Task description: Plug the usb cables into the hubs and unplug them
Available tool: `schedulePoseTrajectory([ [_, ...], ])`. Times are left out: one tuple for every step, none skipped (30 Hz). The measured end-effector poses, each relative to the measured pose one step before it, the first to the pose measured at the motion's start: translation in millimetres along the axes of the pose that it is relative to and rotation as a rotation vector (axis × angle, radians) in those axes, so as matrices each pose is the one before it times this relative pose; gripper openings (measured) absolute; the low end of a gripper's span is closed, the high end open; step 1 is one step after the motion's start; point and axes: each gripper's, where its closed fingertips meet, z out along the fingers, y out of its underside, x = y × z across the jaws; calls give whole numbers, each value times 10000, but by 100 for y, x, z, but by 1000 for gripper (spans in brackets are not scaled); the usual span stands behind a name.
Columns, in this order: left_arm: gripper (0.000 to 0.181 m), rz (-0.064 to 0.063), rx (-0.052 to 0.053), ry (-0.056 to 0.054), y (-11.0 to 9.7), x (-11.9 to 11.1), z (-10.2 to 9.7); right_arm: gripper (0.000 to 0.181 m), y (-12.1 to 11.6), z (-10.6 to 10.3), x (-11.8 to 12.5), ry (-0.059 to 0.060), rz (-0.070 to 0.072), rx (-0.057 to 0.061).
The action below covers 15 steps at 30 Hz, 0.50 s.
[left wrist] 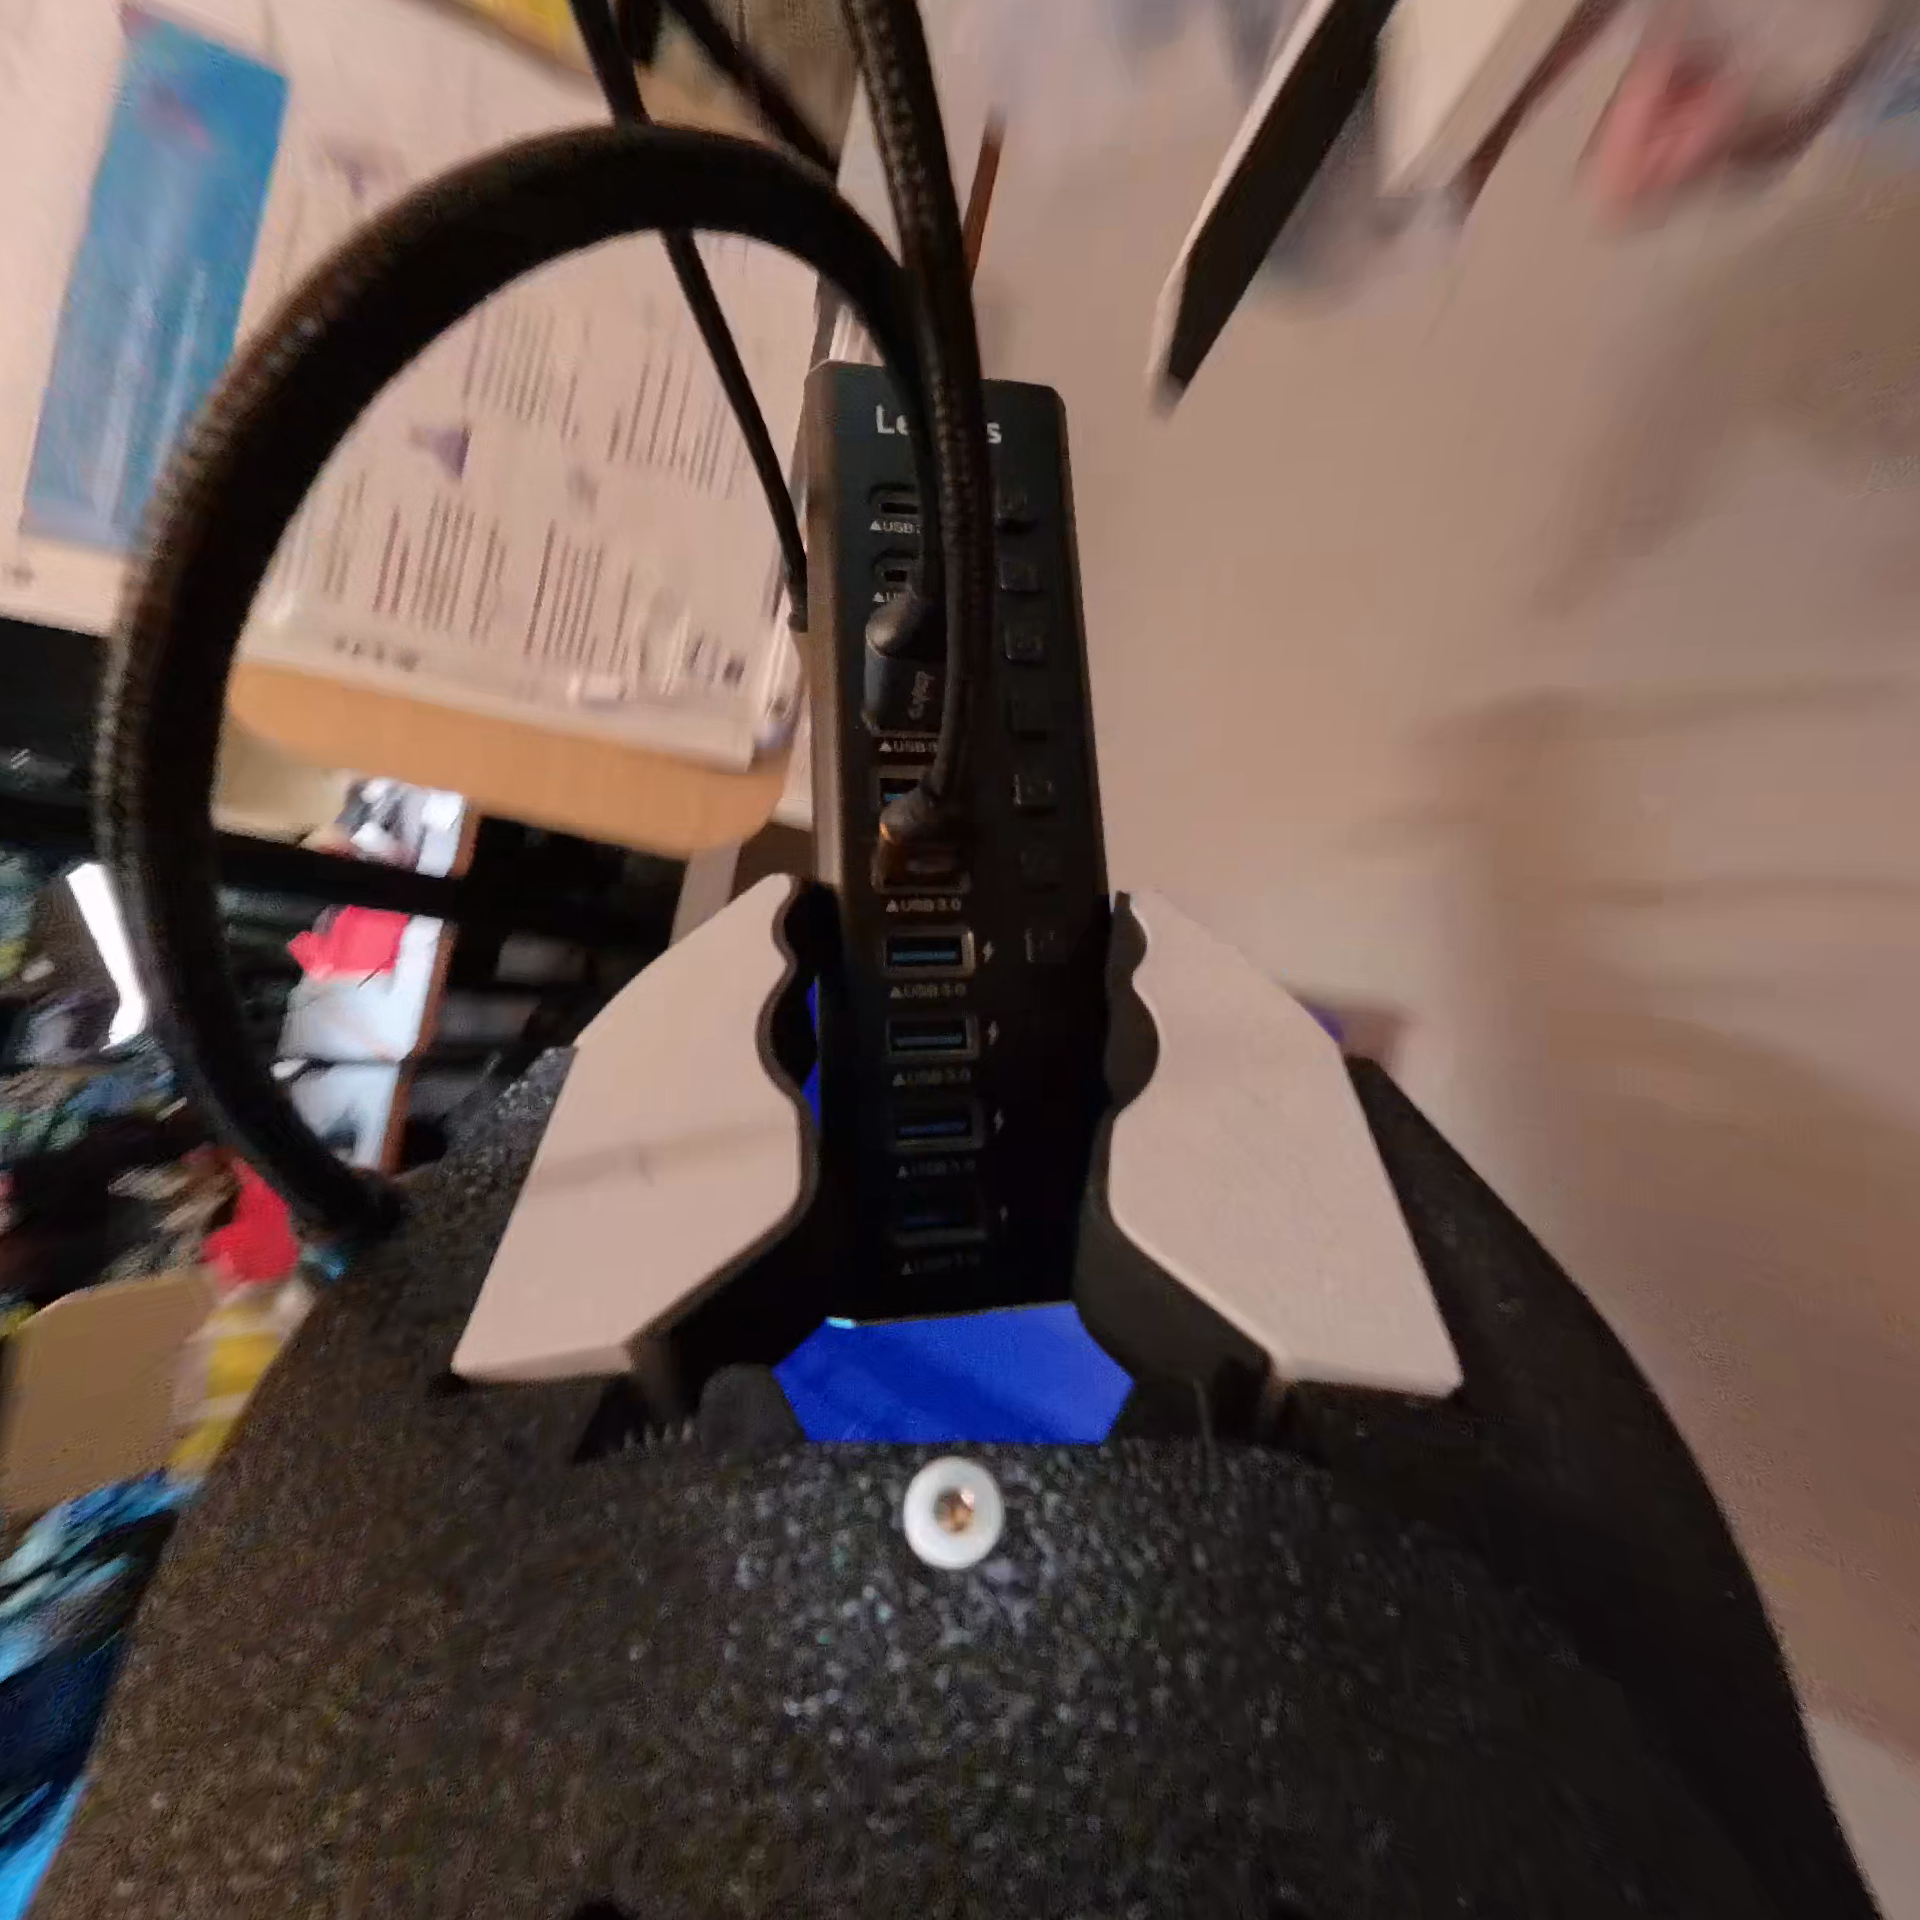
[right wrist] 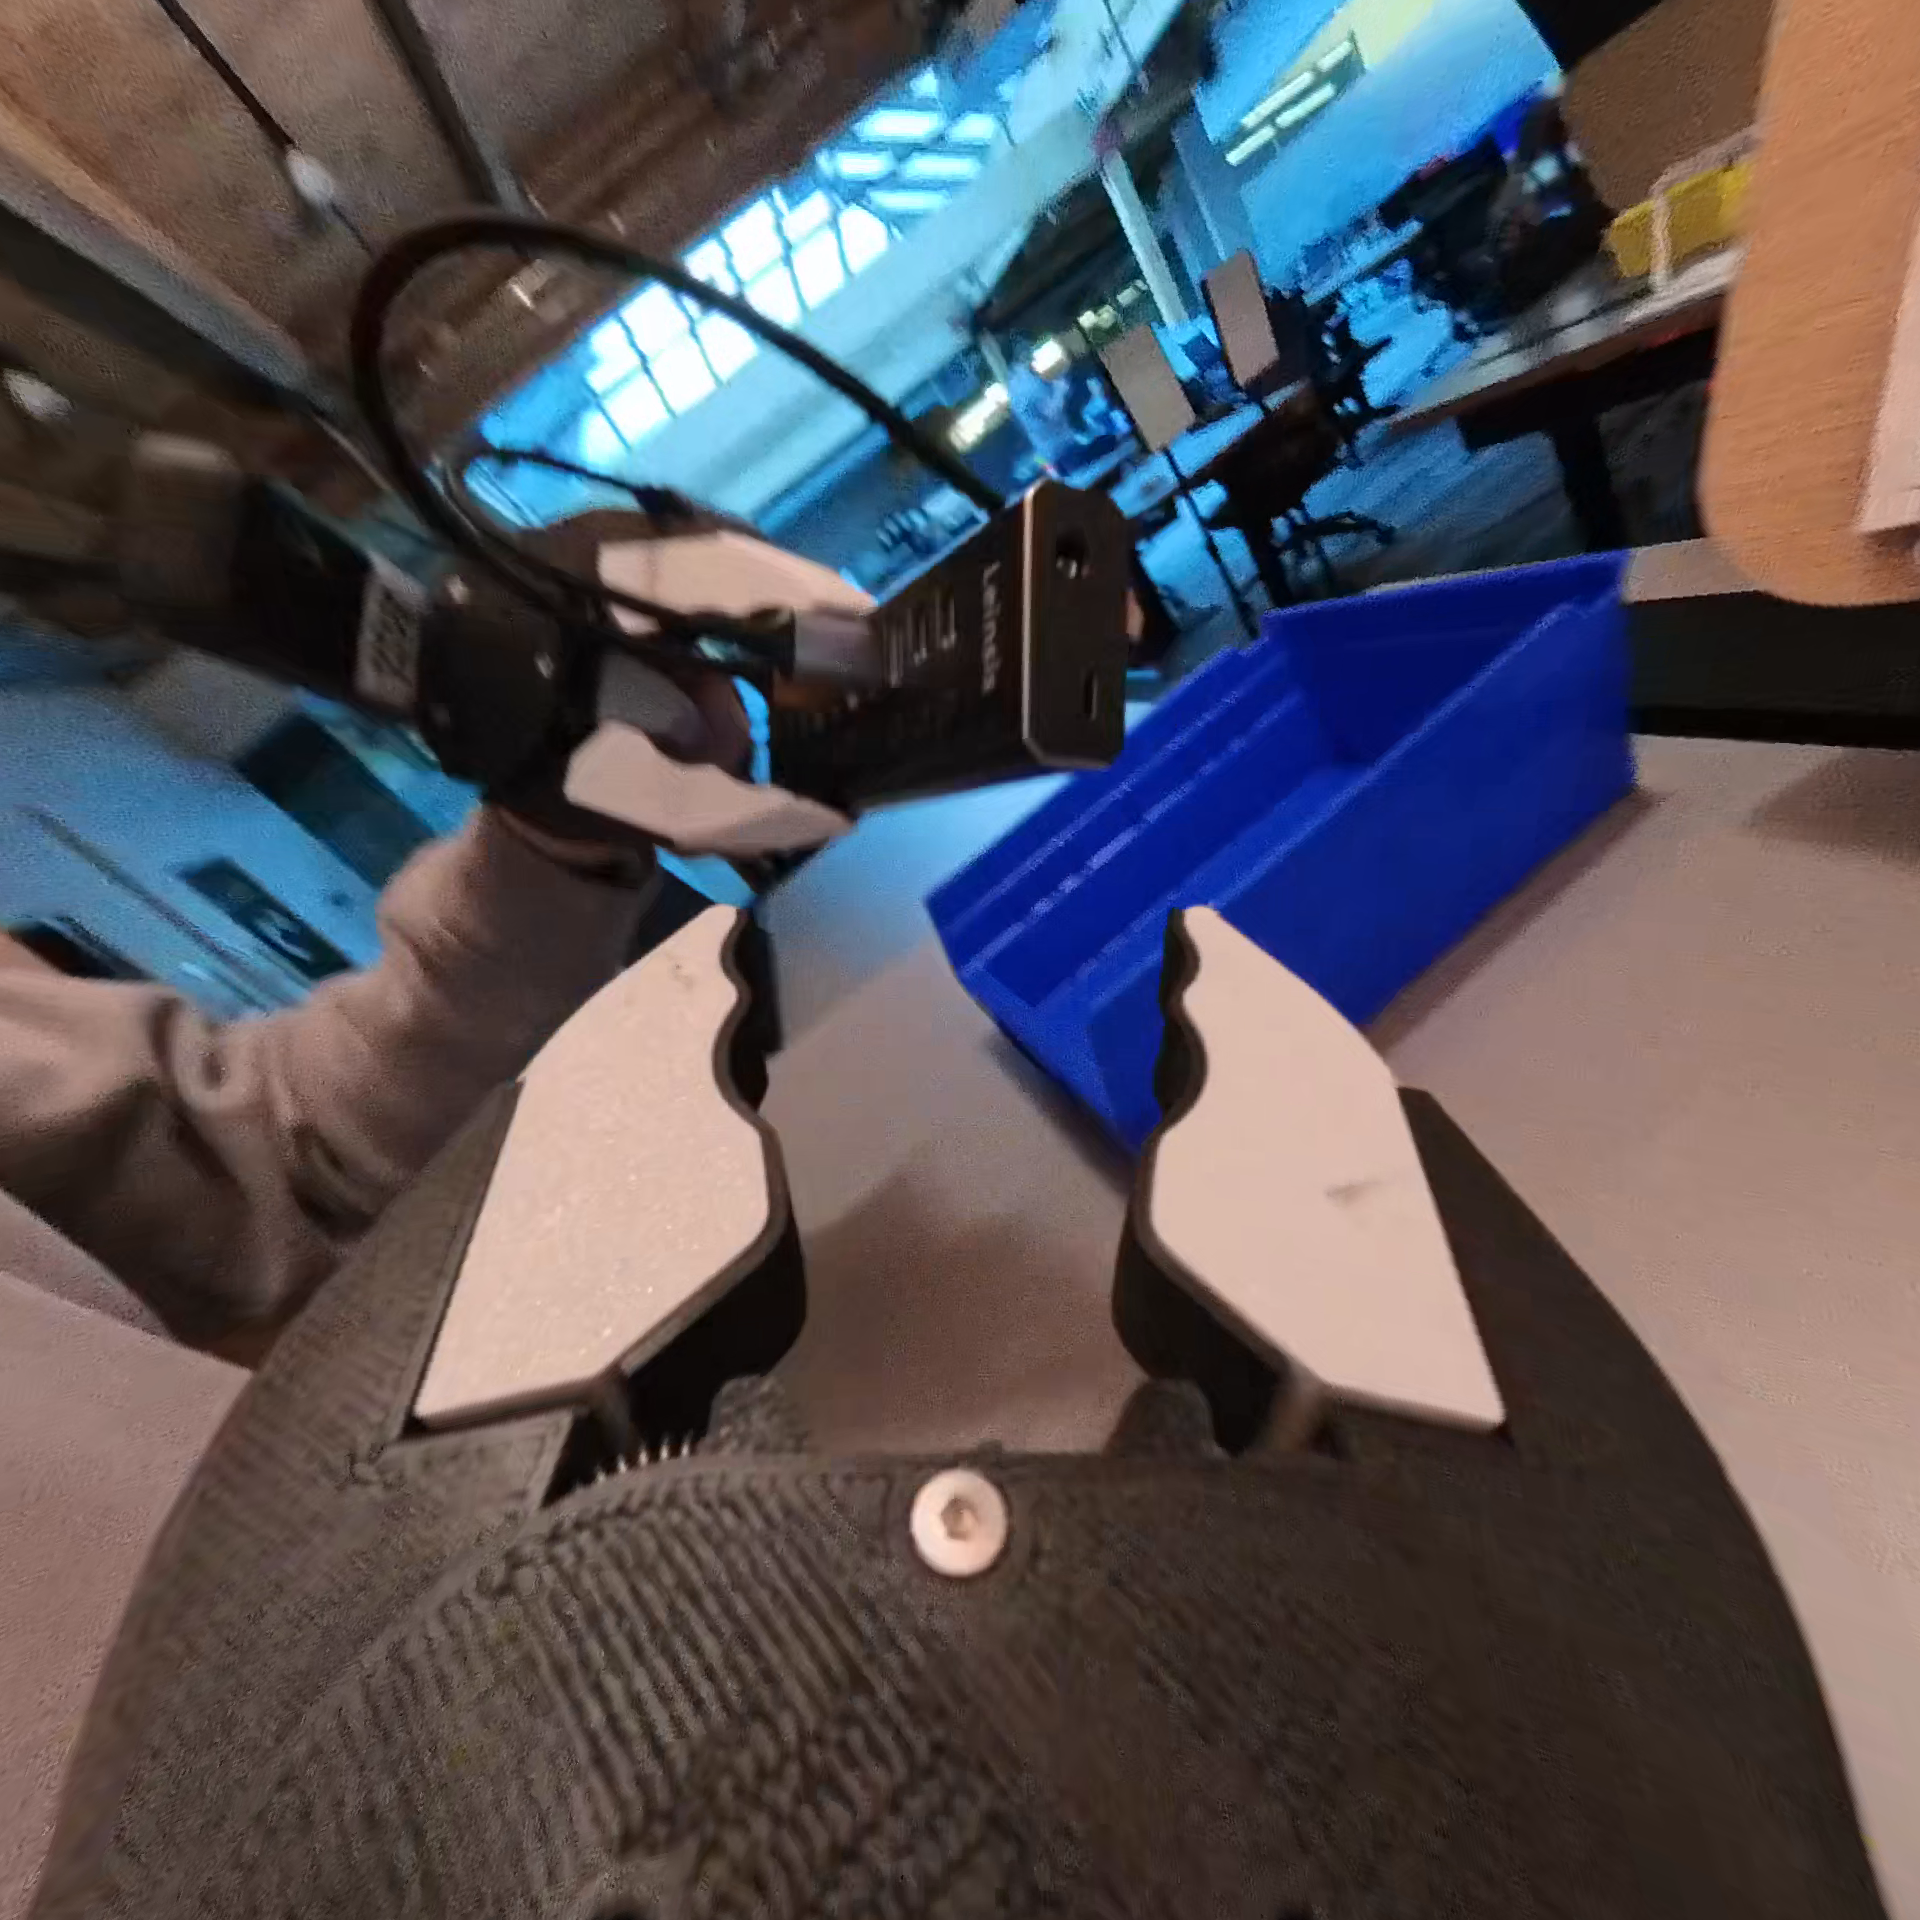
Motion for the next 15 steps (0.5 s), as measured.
schedulePoseTrajectory([
  [54, -406, 662, 187, -1292, 1104, 299, 72, -650, 602, -800, -685, 683, 445],
  [54, -370, 513, 161, -929, 1046, 399, 64, -441, 427, -549, -456, 526, 336],
  [54, -319, 410, 123, -641, 948, 452, 57, -297, 235, -293, -219, 316, 321],
  [54, -301, 343, 73, -420, 821, 486, 47, -182, 73, -241, -154, 101, 298],
  [54, -355, 252, 4, -165, 618, 495, 31, -147, -191, -230, -71, -110, 259],
  [54, -313, 167, -81, 77, 362, 450, 30, -193, -300, 12, 136, -273, 261],
  [54, -113, 142, -72, 158, 374, 379, 30, 147, -324, 81, 151, -309, -122],
  [53, -94, 184, -64, 12, 432, 305, 30, 234, -412, 20, 44, -310, -309],
  [52, -368, 305, 120, -244, 585, 216, 30, 124, -486, -155, -184, -244, -325],
  [46, -647, 461, 396, -448, 739, 78, 29, -124, -570, -129, -166, -395, -364],
  [41, -642, 540, 543, -518, 771, -126, 29, -138, -639, -86, -81, -551, -549],
  [42, -553, 366, 732, -268, 947, -244, 29, -305, -771, -15, 110, -760, -500],
  [45, -475, 49, 899, 206, 1103, -357, 29, -488, -850, -15, 105, -806, -400],
  [47, -427, -297, 906, 752, 1044, -468, 28, -262, -908, -65, -40, -692, -589],
  [50, -422, -630, 949, 1317, 1079, -600, 29, -157, -895, -78, -157, -555, -665],
])
